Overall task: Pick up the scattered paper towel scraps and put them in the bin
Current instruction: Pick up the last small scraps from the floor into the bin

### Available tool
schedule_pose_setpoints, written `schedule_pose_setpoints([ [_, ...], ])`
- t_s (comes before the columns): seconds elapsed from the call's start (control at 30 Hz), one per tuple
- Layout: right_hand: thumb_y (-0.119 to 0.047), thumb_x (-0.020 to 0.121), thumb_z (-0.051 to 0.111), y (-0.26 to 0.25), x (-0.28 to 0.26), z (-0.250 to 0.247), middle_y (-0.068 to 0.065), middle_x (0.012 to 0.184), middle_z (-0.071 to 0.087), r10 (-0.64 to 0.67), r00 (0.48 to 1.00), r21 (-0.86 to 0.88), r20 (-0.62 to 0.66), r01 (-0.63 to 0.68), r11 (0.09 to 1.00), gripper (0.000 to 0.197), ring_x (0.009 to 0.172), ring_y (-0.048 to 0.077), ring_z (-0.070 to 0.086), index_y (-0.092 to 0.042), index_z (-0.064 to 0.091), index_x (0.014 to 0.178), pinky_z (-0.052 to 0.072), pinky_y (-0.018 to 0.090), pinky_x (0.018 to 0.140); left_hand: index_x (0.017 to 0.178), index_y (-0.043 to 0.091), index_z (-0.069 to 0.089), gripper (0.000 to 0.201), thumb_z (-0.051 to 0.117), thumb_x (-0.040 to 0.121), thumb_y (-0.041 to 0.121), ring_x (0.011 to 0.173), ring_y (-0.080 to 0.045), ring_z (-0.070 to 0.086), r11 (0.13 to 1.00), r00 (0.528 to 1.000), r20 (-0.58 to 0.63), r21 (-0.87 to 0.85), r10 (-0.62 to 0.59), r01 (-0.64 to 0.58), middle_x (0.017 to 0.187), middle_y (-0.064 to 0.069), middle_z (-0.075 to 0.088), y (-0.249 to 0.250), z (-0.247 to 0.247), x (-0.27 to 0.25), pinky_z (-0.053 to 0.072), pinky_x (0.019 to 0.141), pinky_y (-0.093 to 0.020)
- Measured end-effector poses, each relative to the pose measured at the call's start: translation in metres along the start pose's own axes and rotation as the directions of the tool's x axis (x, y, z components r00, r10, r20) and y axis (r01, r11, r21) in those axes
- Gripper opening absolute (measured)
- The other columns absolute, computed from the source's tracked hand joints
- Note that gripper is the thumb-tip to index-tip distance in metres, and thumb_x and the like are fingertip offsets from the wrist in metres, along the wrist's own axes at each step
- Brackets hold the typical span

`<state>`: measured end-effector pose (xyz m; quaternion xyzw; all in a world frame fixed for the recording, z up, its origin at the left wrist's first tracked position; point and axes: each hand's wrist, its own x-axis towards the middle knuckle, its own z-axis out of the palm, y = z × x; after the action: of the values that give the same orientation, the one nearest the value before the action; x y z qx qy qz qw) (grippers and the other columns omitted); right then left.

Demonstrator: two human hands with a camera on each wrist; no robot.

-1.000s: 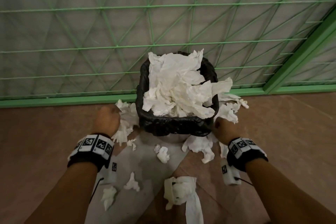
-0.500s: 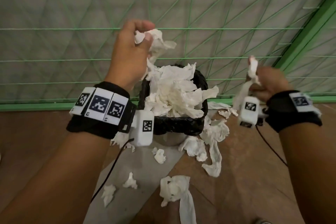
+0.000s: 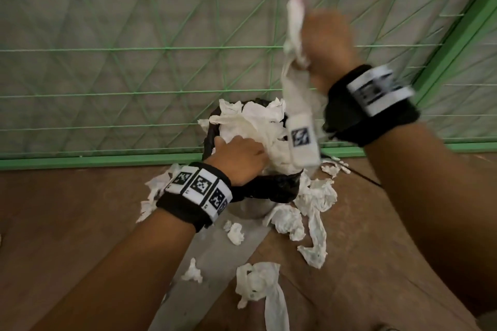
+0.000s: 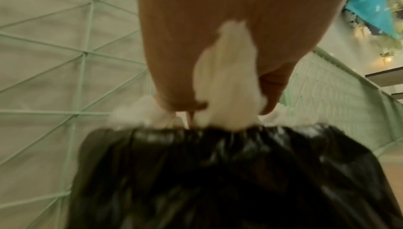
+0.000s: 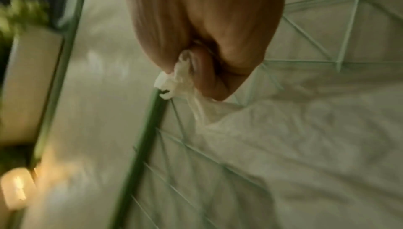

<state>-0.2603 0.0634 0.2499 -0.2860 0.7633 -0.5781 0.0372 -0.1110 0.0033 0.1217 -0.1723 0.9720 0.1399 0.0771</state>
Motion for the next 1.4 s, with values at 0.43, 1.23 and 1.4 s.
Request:
schedule_pose_setpoints([
  [0.43, -0.032, 0.095, 0.042, 0.096, -0.023, -0.016, 0.003, 0.1, 0.065, 0.104, 0.967, -0.058, 0.231, -0.093, 0.994, 0.026, 0.089, 0.02, 0.062, -0.021, 0.065, 0.095, 0.047, 0.029, 0.068, 0.13, 0.051, 0.042, 0.066, 0.05, 0.079, 0.01, 0.109, -0.028, 0.06, 0.779, 0.9, -0.184, -0.587, -0.396, 0.222, 0.14, -0.008, 0.046, -0.11, -0.002, 0.026, 0.048, 0.099, -0.041],
  [1.23, -0.039, 0.08, 0.057, 0.29, -0.189, 0.048, 0.008, 0.102, 0.063, 0.676, 0.632, -0.848, 0.379, -0.055, 0.527, 0.02, 0.09, 0.027, 0.063, -0.02, 0.057, 0.083, 0.053, 0.037, 0.078, 0.081, 0.022, 0.071, 0.016, 0.081, 0.069, 0.017, 0.077, -0.014, 0.061, 0.988, 0.994, -0.03, -0.119, -0.104, 0.1, 0.076, 0.009, 0.062, -0.052, -0.022, 0.014, 0.055, 0.077, -0.034],
  [1.4, -0.007, 0.083, 0.064, 0.261, -0.126, 0.0, 0.004, 0.076, 0.054, 0.795, 0.353, -0.81, 0.494, -0.145, 0.568, 0.007, 0.069, 0.017, 0.055, -0.01, 0.057, 0.081, 0.05, 0.026, 0.069, 0.078, 0.006, 0.068, 0.004, 0.064, 0.077, 0.004, 0.089, -0.036, 0.063, 0.99, 0.991, -0.108, 0.104, -0.084, 0.096, 0.093, -0.013, 0.057, -0.045, 0.007, 0.031, 0.05, 0.072, -0.036],
])
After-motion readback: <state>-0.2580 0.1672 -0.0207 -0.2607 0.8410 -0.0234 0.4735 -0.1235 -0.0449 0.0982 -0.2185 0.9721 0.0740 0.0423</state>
